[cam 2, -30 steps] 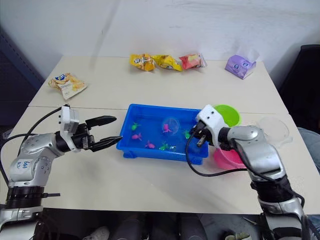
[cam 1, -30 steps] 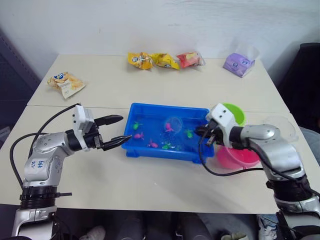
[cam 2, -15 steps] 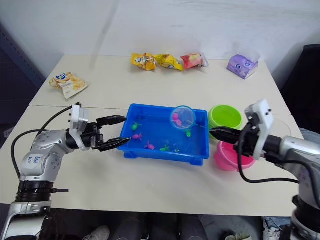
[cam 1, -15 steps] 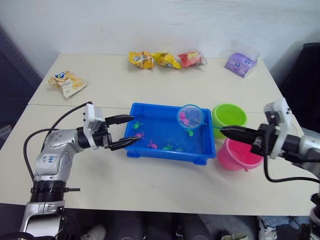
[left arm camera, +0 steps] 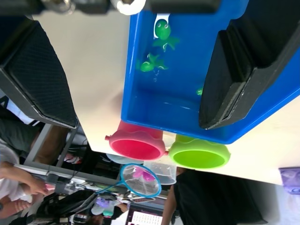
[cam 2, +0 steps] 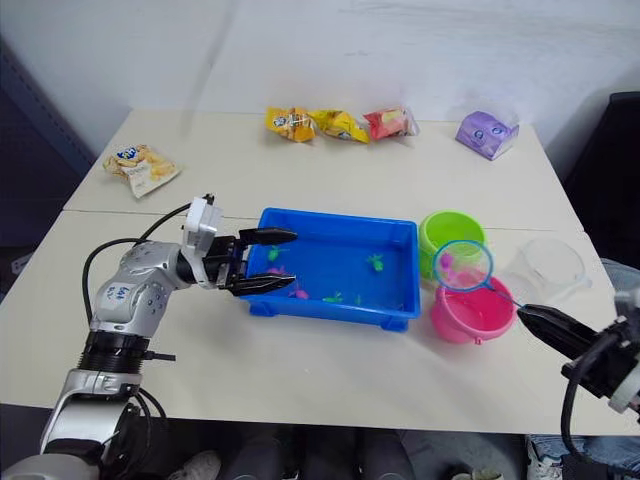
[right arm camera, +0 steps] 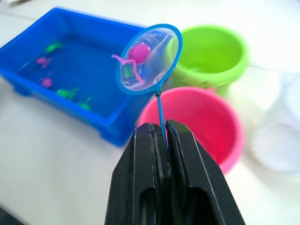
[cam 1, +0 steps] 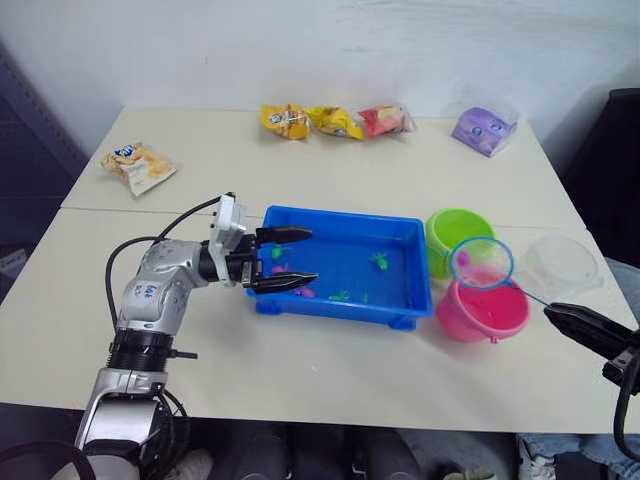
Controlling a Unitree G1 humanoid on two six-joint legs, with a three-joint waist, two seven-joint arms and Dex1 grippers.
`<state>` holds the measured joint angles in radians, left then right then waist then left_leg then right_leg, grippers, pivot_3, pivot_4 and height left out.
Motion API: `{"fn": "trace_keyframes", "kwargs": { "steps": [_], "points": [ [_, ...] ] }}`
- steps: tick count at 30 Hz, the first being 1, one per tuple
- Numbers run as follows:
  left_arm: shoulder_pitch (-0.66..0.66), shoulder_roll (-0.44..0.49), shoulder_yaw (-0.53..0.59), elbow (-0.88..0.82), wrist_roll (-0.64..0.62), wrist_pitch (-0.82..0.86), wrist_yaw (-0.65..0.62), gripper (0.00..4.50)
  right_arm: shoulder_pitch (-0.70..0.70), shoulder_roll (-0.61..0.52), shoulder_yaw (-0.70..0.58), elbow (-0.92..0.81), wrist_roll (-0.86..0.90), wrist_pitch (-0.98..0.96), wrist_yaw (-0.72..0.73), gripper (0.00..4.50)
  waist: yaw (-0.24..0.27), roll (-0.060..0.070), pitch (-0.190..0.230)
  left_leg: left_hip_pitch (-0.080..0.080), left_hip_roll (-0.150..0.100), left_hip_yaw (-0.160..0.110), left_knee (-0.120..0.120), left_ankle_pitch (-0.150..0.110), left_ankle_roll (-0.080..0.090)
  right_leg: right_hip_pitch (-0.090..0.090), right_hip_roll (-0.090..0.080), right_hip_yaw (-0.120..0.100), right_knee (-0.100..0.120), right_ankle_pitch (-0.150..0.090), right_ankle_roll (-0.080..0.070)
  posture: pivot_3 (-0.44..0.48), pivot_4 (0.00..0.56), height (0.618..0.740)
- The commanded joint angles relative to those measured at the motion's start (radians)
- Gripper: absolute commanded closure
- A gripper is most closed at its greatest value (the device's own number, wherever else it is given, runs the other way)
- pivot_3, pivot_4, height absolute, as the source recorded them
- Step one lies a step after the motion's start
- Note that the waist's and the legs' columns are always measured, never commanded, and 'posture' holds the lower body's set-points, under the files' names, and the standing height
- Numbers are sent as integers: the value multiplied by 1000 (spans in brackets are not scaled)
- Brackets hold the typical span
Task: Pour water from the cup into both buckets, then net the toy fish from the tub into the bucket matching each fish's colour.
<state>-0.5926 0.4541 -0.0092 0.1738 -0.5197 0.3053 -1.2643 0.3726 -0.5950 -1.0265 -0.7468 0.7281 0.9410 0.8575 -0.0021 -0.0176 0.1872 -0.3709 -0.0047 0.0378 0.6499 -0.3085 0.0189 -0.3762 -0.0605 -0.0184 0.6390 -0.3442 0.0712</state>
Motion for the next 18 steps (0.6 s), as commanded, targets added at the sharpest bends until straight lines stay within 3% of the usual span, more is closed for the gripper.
{"fn": "trace_keyframes", "kwargs": {
  "steps": [1, 4, 9, 13, 18],
  "points": [
    [-22, -8, -5, -7, -2, -9, -10, 63, 66, 29, 23, 38, -131, -247, 15, 4500, -1, 0, 0, 0, 0, 0, 0, 0, 0, 0, 0, 0, 0, 0, 0, 0, 150, 740],
    [-27, -13, -11, -14, -1, -4, -10, 63, 131, 51, 76, 121, -270, -460, 19, 4500, -1, 0, 0, 0, 0, 0, 0, 1, -2, 0, 0, 0, 0, 0, 0, 0, 150, 740],
    [-31, -7, -7, -22, -4, 2, -14, 63, 169, 86, 189, 303, -518, -1025, 28, 4500, -2, 0, 0, 1, 0, 1, 0, 1, -3, 0, 1, 1, 0, 0, 0, 0, 150, 740],
    [-33, -5, -3, -21, -1, -2, -10, 63, 157, 85, 260, 492, -698, -1464, -47, 4500, -1, 0, 0, 2, 0, 1, 0, 2, -4, 0, 1, 1, 1, 0, 0, 0, 150, 740],
    [-33, -3, 1, -30, -3, 1, -6, 63, 107, -6, 264, 663, -942, -1774, -220, 4500, -2, 0, 0, 2, 0, 2, 1, 2, -4, 0, 1, 2, 3, 0, 0, 0, 150, 740]
  ]
}}
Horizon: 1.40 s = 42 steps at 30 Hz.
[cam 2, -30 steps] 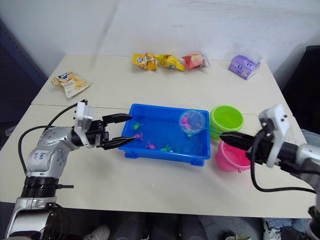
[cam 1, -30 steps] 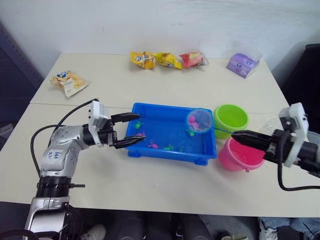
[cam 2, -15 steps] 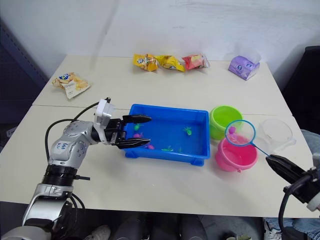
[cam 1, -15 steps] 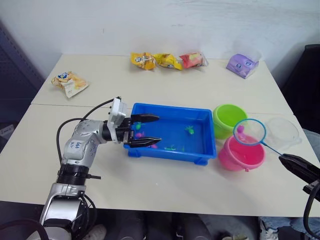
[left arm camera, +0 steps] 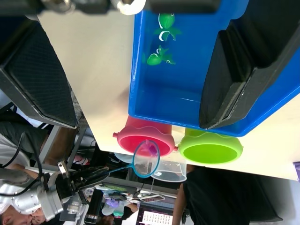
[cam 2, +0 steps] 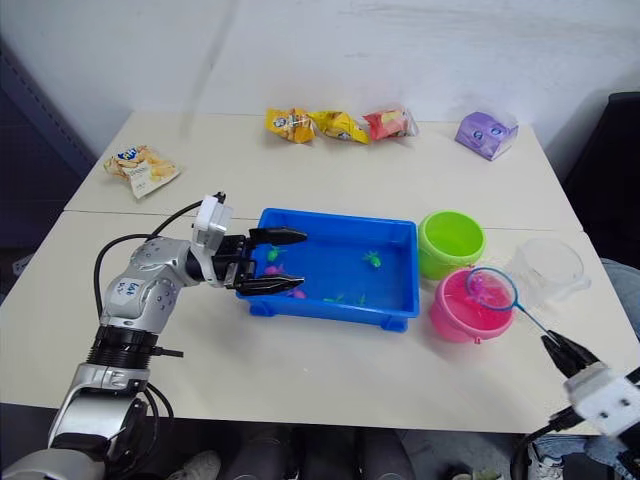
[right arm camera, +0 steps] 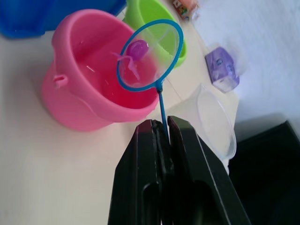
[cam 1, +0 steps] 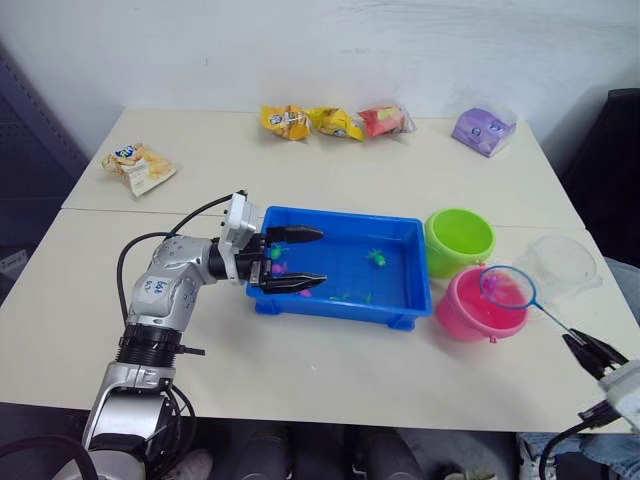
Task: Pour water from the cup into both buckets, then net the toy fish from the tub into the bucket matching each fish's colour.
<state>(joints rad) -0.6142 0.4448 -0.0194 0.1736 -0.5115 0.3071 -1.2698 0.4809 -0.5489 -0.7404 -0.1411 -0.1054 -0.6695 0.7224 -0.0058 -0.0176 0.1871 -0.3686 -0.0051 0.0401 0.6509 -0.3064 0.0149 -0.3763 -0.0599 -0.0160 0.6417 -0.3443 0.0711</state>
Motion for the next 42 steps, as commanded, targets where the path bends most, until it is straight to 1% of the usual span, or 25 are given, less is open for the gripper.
{"fn": "trace_keyframes", "kwargs": {
  "steps": [1, 5, 9, 15, 18, 19, 22, 24, 26, 27, 29, 30, 33, 34, 35, 38, 40, 42],
  "points": [
    [-12, 6, 11, -33, -11, 2, 2, 63, -8, -68, -34, 82, -169, -218, -133, 4500, 2, 0, 0, 0, 0, 0, 0, 0, 0, 0, 0, 0, 0, 0, 0, 0, 150, 740],
    [-16, 2, 18, -30, -12, -7, 9, 63, -31, -100, -82, 138, -341, -368, -299, 4500, 3, 0, 0, 0, 0, -1, -1, 1, -2, 0, 0, -1, 1, -1, -1, 0, 150, 740],
    [-27, 15, 16, -15, 1, -24, -2, 63, -43, -114, -116, 148, -500, -536, -447, 4500, 3, 0, 0, 0, 0, -1, 0, 1, -2, 0, 0, -1, 1, -1, -1, 0, 150, 740],
    [-58, 57, 4, 28, 8, -36, -77, 63, -24, -87, -143, 165, -604, -491, -619, 4500, 0, 0, 0, 1, 0, 0, 0, 3, -4, 0, 1, 0, 2, -1, -2, 0, 150, 740],
    [-54, 64, -4, 15, 3, -27, -97, 63, 2, -80, -128, 156, -608, -479, -667, 4500, 1, 0, 0, 1, 0, 0, 0, 3, -4, 0, 1, 0, 3, -1, -2, 0, 150, 740],
    [-50, 63, -2, 5, 1, -24, -94, 63, 3, -72, -135, 145, -592, -438, -676, 4500, 1, 0, 0, 1, 0, 0, 0, 3, -3, 0, 1, 0, 3, -1, -2, 0, 150, 740],
    [-27, 55, 2, -33, -5, -7, -70, 63, 53, -62, -51, 141, -474, -377, -636, 4500, 1, 0, 0, 1, 0, 0, 0, 3, -3, 0, 1, 0, 3, -1, -2, 0, 150, 740],
    [-14, 62, 5, -43, -4, -1, -67, 63, 93, -83, 42, 79, -260, -278, -550, 4500, 0, 0, 0, 1, 0, -1, -1, 3, -3, 0, 1, 0, 3, -1, -2, 0, 150, 740],
    [-6, 71, 14, -38, 0, 2, -62, 63, 103, -118, 92, 8, -88, -183, -488, 4500, -10, 0, 0, 2, 0, -1, 0, 3, -3, 0, 1, 0, 4, -1, -2, 0, 150, 740],
    [-2, 77, 18, -33, 1, 2, -61, 63, 108, -139, 130, -34, 33, -104, -436, 4500, -16, 0, 0, 2, 0, 0, 0, 3, -2, 0, 1, 0, 5, -1, -2, 0, 150, 740],
    [10, 88, 27, -27, 3, -2, -57, 63, 94, -185, 183, -124, 258, 41, -356, 4500, -23, 0, 0, 2, 0, -1, 1, 4, -2, 1, 0, 0, 6, -1, -2, 0, 150, 740],
    [12, 90, 28, -22, 4, -3, -54, 63, 83, -204, 198, -156, 338, 101, -324, 4500, -25, 0, 0, 3, 0, -1, 1, 4, -2, 1, 0, 0, 6, -1, -2, 0, 150, 740],
    [15, 89, 40, -19, 9, -11, -19, 63, -13, -299, 277, -291, 667, 407, -244, 4500, -23, 0, 0, 4, 1, -1, 1, 4, -2, 2, 0, 0, 7, -1, -2, 0, 150, 740],
    [21, 92, 49, -26, 8, -12, -9, 63, -52, -335, 301, -330, 791, 534, -238, 4500, -22, 0, 0, 3, 1, -2, 1, 4, -2, 2, 0, 0, 7, -1, -2, 0, 150, 740],
    [32, 99, 59, -38, 3, -10, 0, 63, -96, -372, 324, -349, 879, 650, -240, 4500, -22, 0, 0, 3, 1, -2, 1, 4, -2, 2, 0, -1, 7, -1, -2, 0, 150, 740],
    [66, 129, 83, -74, -4, -7, 8, 63, -258, -432, 380, -355, 977, 848, -247, 4500, -19, 0, 0, 2, 1, -4, 2, 4, -1, 1, 0, -2, 7, -1, -2, 0, 150, 740],
    [75, 150, 103, -77, -4, -17, 16, 63, -381, -447, 427, -343, 1015, 967, -276, 4500, -18, 0, 0, 0, 1, -4, 2, 4, -1, 0, 0, -3, 6, -1, -2, 0, 150, 740],
    [81, 163, 128, -74, -6, -25, 34, 63, -490, -467, 473, -320, 1083, 1107, -271, 4500, -13, 0, 0, -2, 1, -5, 2, 4, -1, -1, -1, -4, 5, -1, -2, 0, 150, 740]
  ]
}}
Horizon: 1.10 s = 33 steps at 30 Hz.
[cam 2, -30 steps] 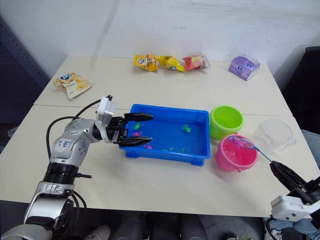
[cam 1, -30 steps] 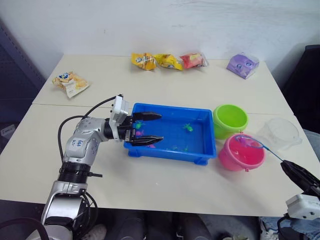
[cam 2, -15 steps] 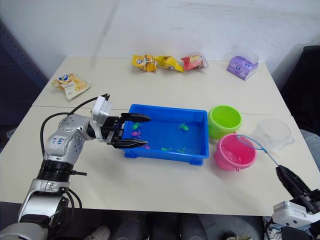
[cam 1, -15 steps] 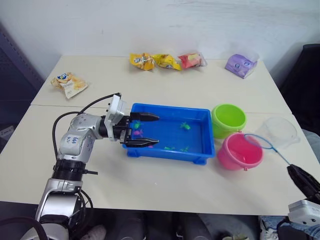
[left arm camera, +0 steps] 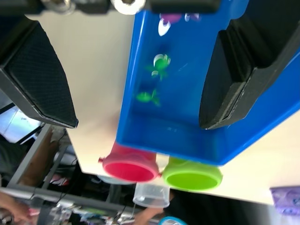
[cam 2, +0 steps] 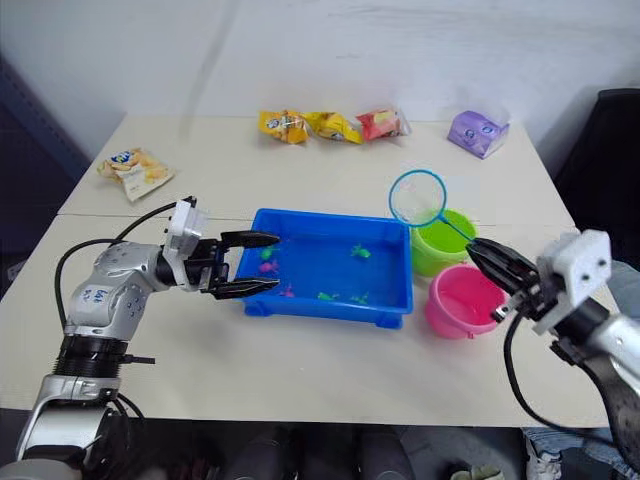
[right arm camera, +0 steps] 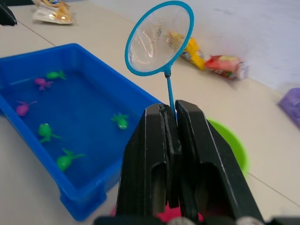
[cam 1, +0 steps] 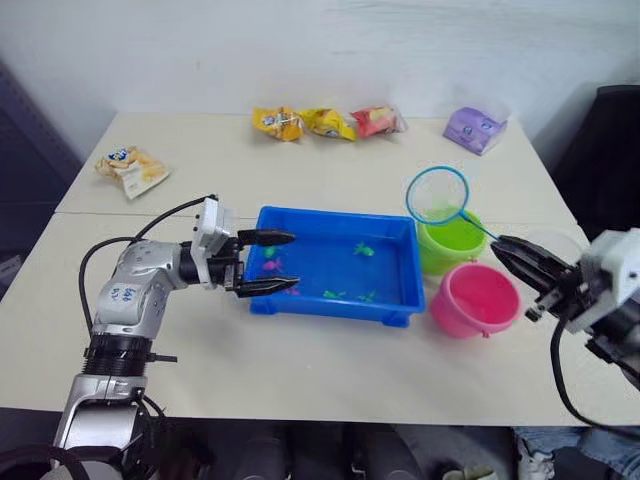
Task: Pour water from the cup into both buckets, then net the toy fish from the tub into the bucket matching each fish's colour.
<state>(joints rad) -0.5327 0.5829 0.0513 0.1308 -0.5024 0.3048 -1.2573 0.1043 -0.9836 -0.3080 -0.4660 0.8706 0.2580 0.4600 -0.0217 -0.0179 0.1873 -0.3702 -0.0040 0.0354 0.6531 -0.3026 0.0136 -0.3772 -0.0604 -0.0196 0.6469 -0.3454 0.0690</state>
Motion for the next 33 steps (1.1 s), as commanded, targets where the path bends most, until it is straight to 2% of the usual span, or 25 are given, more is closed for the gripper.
{"fn": "trace_keyframes", "kwargs": {
  "steps": [1, 4, 9, 12, 15, 17, 20, 24, 28, 33],
  "points": [
    [3, 28, 67, -35, -16, -23, 33, 63, -166, -43, 63, 24, 129, 243, 5, 4500, 3, 0, 0, 0, 0, 0, 0, 0, 0, 0, 0, 0, -1, 0, 0, 0, 150, 740],
    [34, 23, 98, -66, -36, -4, 74, 63, -288, -74, 133, 92, 83, 335, 102, 4500, 10, 0, 0, -1, 0, 0, 1, -1, 2, 0, -1, 0, -2, 0, 0, 0, 150, 740],
    [146, 34, 127, -182, -43, 8, 118, 63, -408, -79, 245, 190, -47, 355, 284, 4500, 17, 0, 0, -2, 0, 0, 0, -3, 5, 0, -1, 0, -5, 0, 0, 0, 150, 740],
    [224, 72, 174, -272, -69, 52, 149, 63, -469, -53, 275, 204, -64, 416, 305, 4500, 17, 0, 0, -3, 0, 0, 0, -3, 5, -1, -1, 0, -6, 0, 0, 0, 150, 740],
    [266, 146, 218, -333, -131, 117, 114, 63, -482, -49, 287, 147, -97, 444, 313, 4500, 16, 0, 0, -3, 0, 0, -1, -4, 4, -2, -1, 0, -6, 0, 0, 0, 150, 740],
    [298, 196, 234, -318, -108, 66, 63, 63, -465, -56, 288, 82, -85, 489, 317, 4500, 16, 0, 0, -3, 0, 0, -2, -4, 4, -2, -1, 0, -5, 0, 0, 0, 150, 740],
    [320, 233, 226, -220, -36, -89, -23, 63, -472, -64, 345, 36, -190, 483, 314, 4500, 15, 0, 0, -2, 0, 0, -3, -4, 4, -2, -1, 0, -6, 0, -1, 0, 150, 740],
    [298, 266, 197, -59, 31, -212, -95, 63, -528, -67, 443, 20, -324, 457, 353, 4500, 14, 1, 0, -2, 0, 0, -3, -6, 8, -2, -2, 0, -7, 0, -1, 0, 150, 740],
    [273, 285, 216, 22, 21, -191, -82, 63, -576, -36, 493, -1, -373, 487, 362, 4500, 10, 1, 0, -5, 0, 0, -4, -6, 7, -6, -2, 0, -7, -1, -1, 0, 150, 740],
    [224, 303, 191, -8, -5, -105, -93, 63, -637, 29, 536, 3, -414, 544, 346, 4500, 4, 0, 0, -18, 0, 1, 0, -3, 2, -19, -2, 0, -1, 0, -1, 0, 150, 740]
  ]
}}
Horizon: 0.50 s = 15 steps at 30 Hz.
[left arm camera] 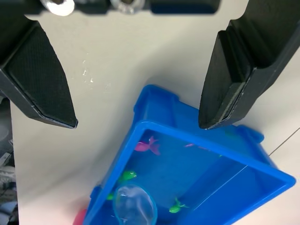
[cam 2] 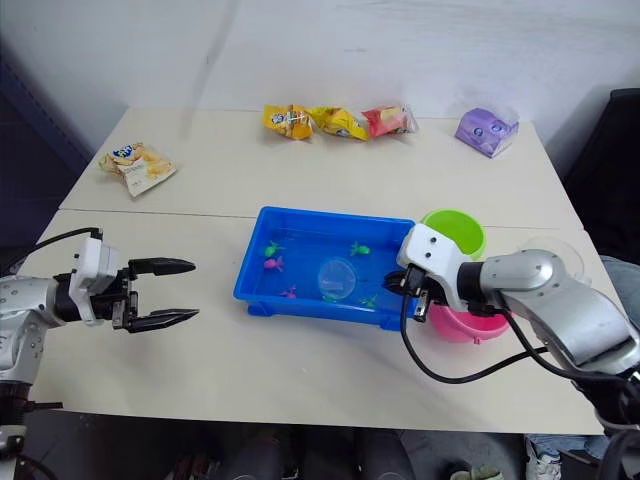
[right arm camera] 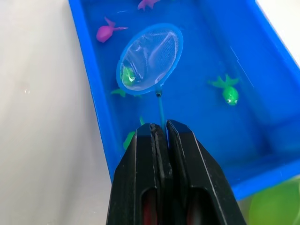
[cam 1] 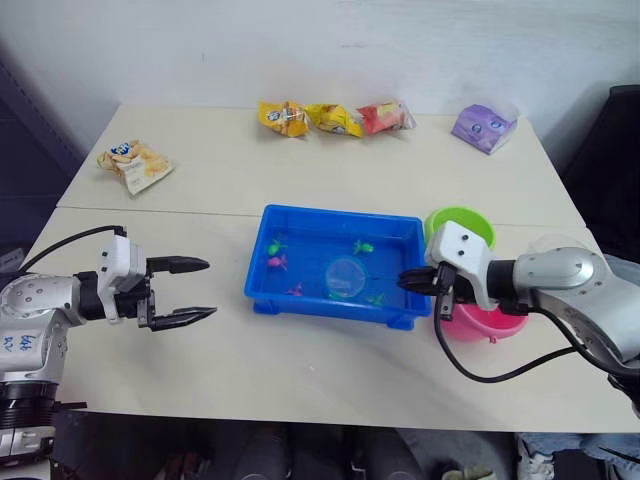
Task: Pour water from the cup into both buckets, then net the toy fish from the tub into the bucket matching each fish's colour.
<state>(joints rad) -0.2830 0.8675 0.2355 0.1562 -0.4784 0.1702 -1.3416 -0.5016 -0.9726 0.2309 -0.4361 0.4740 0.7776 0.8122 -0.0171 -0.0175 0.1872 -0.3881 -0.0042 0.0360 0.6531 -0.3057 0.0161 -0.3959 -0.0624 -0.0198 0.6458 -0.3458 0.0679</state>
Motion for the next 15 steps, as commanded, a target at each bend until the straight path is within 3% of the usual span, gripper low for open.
{"fn": "trace_keyframes", "kwargs": {
  "steps": [1, 15],
  "points": [
    [-42, 22, -2, -25, -25, 40, -14, 63, -41, 32, 7, -28, -23, 34, -2, 4500, -1, 0, 0, 0, 0, 0, 1, 0, 0, 0, 0, 0, 1, 0, 0, 0, 150, 740],
    [-88, 11, -84, -55, -3, 69, -44, 63, -127, 115, 172, 71, -220, 9, 59, 4500, -13, 0, 0, -1, 0, 1, 3, 0, 0, 0, 0, 0, 4, 0, 0, 0, 150, 740]
  ]
}}
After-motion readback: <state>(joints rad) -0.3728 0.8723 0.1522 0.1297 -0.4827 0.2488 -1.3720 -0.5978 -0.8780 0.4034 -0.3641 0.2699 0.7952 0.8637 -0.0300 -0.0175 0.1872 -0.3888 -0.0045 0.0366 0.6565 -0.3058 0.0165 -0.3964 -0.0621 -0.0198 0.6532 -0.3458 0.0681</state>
